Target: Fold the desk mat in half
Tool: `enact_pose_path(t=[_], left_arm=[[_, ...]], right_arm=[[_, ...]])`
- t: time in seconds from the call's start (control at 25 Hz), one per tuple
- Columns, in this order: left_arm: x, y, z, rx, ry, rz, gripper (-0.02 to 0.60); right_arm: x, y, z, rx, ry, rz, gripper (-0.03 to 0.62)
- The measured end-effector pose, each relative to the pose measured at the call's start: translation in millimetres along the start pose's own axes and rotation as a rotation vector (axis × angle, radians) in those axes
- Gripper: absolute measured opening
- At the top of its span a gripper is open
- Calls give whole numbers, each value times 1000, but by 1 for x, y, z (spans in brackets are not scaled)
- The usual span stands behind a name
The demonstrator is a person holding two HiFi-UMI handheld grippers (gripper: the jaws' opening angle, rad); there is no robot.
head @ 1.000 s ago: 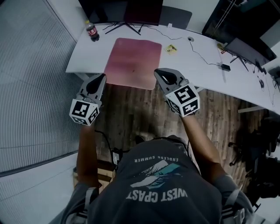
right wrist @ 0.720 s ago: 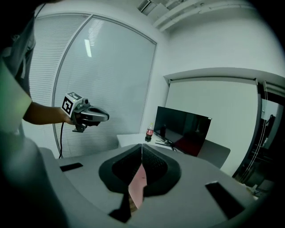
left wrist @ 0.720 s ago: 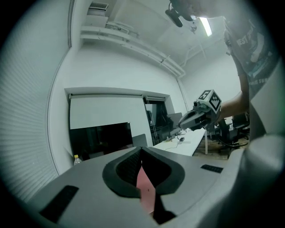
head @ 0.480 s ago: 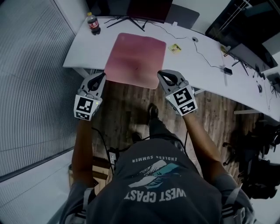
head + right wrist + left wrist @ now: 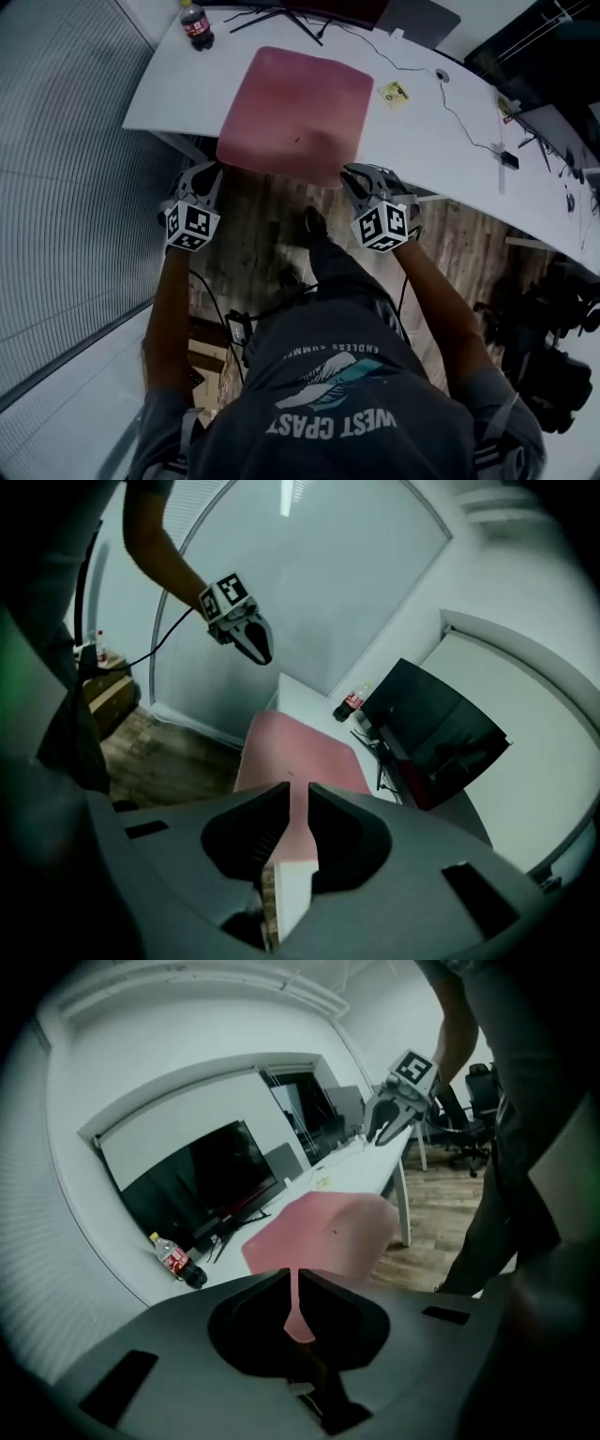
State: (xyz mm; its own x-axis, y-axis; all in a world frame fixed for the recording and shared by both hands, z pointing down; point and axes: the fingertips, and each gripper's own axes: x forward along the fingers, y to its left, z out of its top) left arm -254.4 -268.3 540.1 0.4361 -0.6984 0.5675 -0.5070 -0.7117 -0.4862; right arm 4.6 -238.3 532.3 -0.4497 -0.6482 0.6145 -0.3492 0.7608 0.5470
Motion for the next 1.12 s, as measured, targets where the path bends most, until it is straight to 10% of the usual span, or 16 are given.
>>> enact_pose_path(t=[0.6,1.12], left_arm=[[93,-21,-134,121,276,108,261],[129,-41,-180,136,335,146,383]], right_arm=[[68,58,-105,-339,105,134,257],[98,76,-140,-562,150,72,362]])
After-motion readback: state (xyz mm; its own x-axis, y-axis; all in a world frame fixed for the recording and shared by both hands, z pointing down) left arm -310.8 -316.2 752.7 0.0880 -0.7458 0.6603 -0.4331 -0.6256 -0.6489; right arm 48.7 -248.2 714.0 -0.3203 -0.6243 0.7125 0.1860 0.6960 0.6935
